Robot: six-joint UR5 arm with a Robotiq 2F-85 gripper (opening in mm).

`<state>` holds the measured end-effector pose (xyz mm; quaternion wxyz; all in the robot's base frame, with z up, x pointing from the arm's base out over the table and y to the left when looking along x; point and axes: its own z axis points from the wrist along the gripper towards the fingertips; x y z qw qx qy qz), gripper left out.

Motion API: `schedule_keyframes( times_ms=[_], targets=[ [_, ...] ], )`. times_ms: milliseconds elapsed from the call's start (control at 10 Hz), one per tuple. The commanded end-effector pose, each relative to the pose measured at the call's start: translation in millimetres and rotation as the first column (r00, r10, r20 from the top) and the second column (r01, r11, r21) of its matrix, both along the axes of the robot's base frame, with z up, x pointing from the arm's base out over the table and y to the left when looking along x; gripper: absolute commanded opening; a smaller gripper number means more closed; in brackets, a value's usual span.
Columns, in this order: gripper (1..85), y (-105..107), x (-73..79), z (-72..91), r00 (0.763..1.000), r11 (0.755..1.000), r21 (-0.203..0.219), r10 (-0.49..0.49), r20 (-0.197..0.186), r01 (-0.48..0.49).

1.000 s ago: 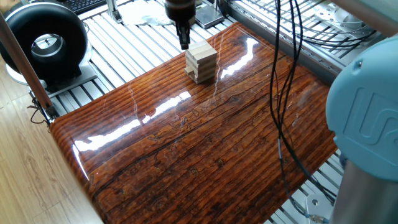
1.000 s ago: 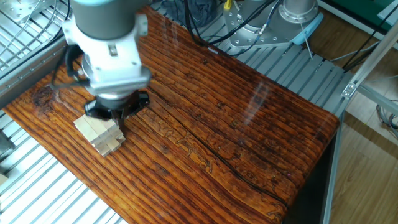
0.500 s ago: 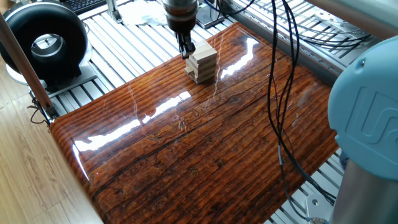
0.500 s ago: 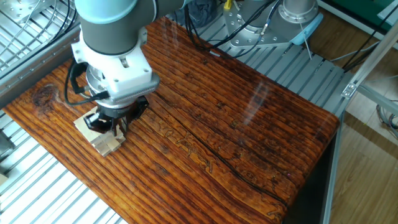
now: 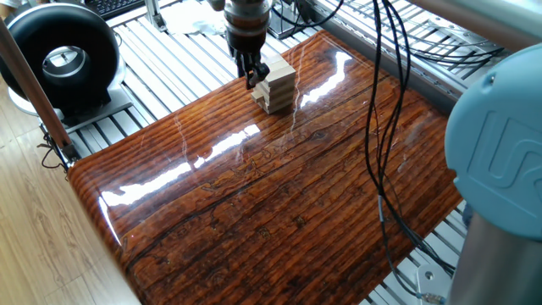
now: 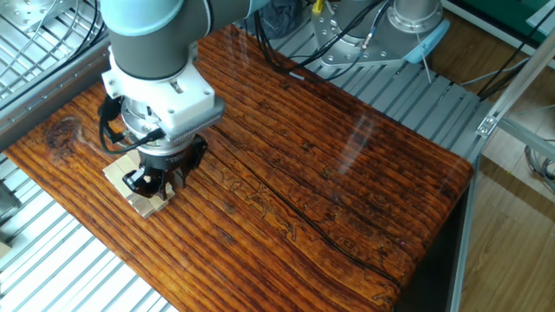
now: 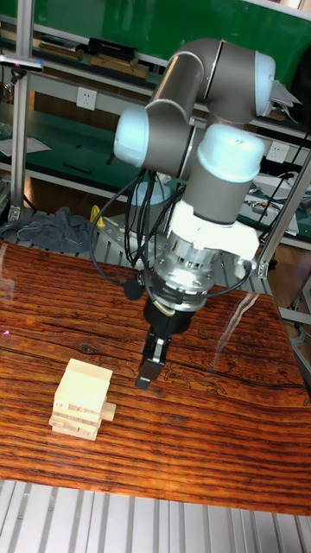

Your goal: Play Jenga

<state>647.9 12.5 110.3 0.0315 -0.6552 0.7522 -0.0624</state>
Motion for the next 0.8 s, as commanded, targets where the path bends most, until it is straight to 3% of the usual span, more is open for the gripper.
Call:
schedule_keyframes(
  times_ms=[0,300,500,700],
  targets=[
    [38.0,-2.1,3.0,-17.7,1.0,0.999,0.032,0.024,0.015,-0.024],
    [37.7,-1.3,3.1,-17.7,0.999,0.999,0.039,0.028,0.015,-0.029],
    [37.7,0.7,-6.4,-18.9,0.999,0.998,0.047,0.03,-0.022,-0.029],
    [37.7,-21.9,-20.3,-19.0,0.997,0.999,-0.035,-0.027,-0.073,0.025]
  ],
)
